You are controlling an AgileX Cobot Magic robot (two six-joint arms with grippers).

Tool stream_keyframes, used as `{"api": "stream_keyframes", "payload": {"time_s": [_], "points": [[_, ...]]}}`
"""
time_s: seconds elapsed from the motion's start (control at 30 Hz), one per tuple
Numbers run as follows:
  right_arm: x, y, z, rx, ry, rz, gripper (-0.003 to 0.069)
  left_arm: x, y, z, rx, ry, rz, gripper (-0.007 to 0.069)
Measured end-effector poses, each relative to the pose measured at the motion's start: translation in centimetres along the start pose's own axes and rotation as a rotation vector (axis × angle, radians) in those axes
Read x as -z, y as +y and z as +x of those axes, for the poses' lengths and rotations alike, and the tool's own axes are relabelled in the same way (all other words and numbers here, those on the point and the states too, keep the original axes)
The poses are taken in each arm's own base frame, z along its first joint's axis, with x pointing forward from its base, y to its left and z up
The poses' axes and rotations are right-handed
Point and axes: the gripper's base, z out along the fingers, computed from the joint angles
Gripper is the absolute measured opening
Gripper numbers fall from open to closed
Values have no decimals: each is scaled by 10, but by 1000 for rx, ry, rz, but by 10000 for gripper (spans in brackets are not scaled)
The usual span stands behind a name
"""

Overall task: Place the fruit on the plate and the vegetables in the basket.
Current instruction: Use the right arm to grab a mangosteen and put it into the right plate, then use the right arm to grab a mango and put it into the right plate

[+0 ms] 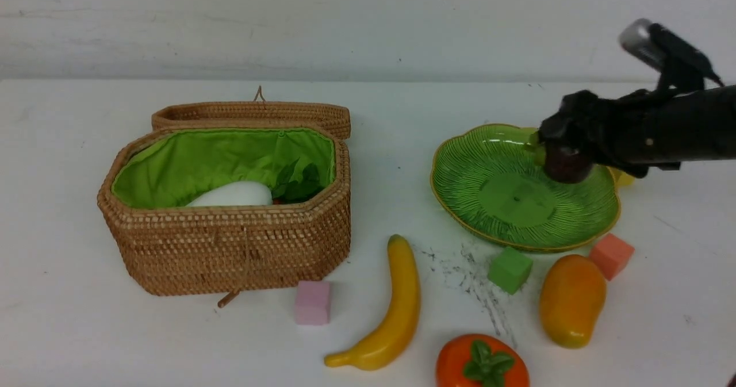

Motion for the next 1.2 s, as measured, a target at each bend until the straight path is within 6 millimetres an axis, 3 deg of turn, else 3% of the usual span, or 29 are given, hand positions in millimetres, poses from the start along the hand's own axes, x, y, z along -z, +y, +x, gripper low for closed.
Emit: {"api": "stream_keyframes", "payload": {"time_s": [0.13,0.3,0.53,0.83,1.0,1.2], "points": [[-21,-5,5,44,5,27,562,0,0,0,0,0,0,131],[-30,-11,10,44,18,46,562,0,0,0,0,0,0,134],[-30,-10,10,44,21,42,678,0,0,0,0,0,0,139],[-18,-3,4,63,12,15,666,0,0,0,0,0,0,148],[22,22,-3,138,60,-95,659,0,0,0,0,0,0,153],[96,46,-1,146,198,-136,645,0,0,0,0,0,0,162]]}}
